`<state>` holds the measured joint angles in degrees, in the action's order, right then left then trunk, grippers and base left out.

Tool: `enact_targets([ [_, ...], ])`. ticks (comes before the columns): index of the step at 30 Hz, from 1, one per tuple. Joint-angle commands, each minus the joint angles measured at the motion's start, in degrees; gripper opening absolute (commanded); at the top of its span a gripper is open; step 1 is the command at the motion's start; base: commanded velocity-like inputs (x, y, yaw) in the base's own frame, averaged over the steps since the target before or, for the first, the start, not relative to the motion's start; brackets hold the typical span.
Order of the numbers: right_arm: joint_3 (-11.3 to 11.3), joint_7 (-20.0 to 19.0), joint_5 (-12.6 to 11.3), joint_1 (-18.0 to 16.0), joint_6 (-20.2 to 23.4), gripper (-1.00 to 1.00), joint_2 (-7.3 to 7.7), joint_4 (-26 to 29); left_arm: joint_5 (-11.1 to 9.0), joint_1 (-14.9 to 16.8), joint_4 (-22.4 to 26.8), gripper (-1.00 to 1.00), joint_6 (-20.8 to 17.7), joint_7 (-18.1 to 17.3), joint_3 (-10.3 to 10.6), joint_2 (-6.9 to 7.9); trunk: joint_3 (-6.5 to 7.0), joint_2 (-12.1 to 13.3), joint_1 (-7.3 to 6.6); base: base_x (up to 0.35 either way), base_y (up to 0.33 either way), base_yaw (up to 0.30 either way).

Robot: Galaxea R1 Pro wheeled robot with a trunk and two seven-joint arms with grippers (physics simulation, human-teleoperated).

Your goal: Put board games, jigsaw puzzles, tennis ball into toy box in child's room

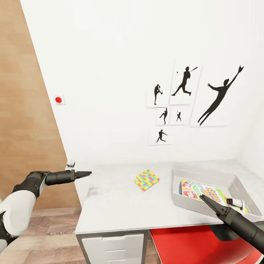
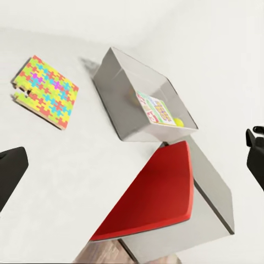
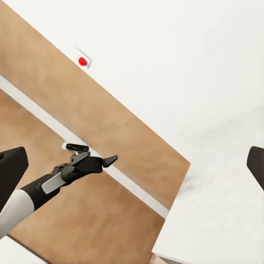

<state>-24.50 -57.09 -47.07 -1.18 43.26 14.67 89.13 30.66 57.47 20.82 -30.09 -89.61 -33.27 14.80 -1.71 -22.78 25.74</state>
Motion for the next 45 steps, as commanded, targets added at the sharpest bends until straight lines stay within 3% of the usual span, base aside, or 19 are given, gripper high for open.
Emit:
enact_targets([
  [1,-0.01,0.01,-0.21,-0.05,0.33,1.0,0.01,0.02,0.6,-0.06,0.07,1.0,-0.55,-0.39,-0.39,-0.02,-0.16,-0.14,0.04,0.0,0.0,0.015],
  [15,0.24,1.23,-0.21,-0.1,1.64,1.0,0.08,0.36,0.47,-2.35,0.43,1.0,0.13,-0.39,-0.3,0.04,-1.17,-0.14,0.04,0.0,0.0,0.004],
  [20,0.65,4.29,-0.21,-1.2,6.4,1.0,0.46,0.5,0.51,-2.59,0.44,1.0,0.57,-0.39,-0.32,0.1,-1.62,-0.14,0.04,0.0,0.0,0.0],
  [22,0.84,9.23,-0.26,-4.79,11.0,1.0,0.47,0.55,0.52,-3.09,0.43,1.0,0.67,-0.39,-0.37,0.14,-1.81,-0.14,0.04,0.0,0.0,0.0],
  [26,1.89,17.46,-0.61,-11.2,15.04,1.0,0.24,0.49,0.33,-4.17,0.47,1.0,0.77,-0.39,-0.43,0.35,-2.17,-0.14,0.04,0.0,0.0,0.0],
  [27,3.67,21.36,-0.8,-14.3,16.02,1.0,0.16,0.45,0.25,-4.53,0.46,1.0,0.94,-0.39,-0.45,0.54,-2.26,-0.14,0.04,0.0,0.0,0.0],
  [30,7.62,26.45,-1.04,-18.82,16.74,1.0,0.13,0.18,0.12,-4.92,0.45,1.0,1.41,-0.39,-0.46,0.94,-2.54,-0.14,0.04,0.0,0.0,0.0],
  [38,17.13,35.71,-1.29,-30.87,16.74,1.0,-0.2,-3.56,-0.1,-5.7,0.45,1.0,2.03,-0.39,-0.53,1.96,-3.27,-0.14,0.04,0.0,0.0,0.0],
  [39,18.78,37.43,-1.32,-33.64,16.74,1.0,-0.53,-5.33,-0.12,-5.77,0.45,1.0,2.07,-0.39,-0.54,2.29,-3.36,-0.14,0.04,0.0,0.0,0.0],
  [43,21.41,40.74,-1.31,-38.84,16.74,1.0,-1.67,-9.94,-0.17,-5.83,0.45,1.0,2.11,-0.39,-0.56,3.14,-3.73,-0.14,0.04,0.0,0.02,0.0],
  [45,22.95,43.38,-1.27,-42.29,16.74,1.0,-3.07,-14.2,-0.21,-5.86,0.45,1.0,2.12,-0.39,-0.56,3.94,-3.91,-0.14,0.04,0.0,0.117,0.0],
])
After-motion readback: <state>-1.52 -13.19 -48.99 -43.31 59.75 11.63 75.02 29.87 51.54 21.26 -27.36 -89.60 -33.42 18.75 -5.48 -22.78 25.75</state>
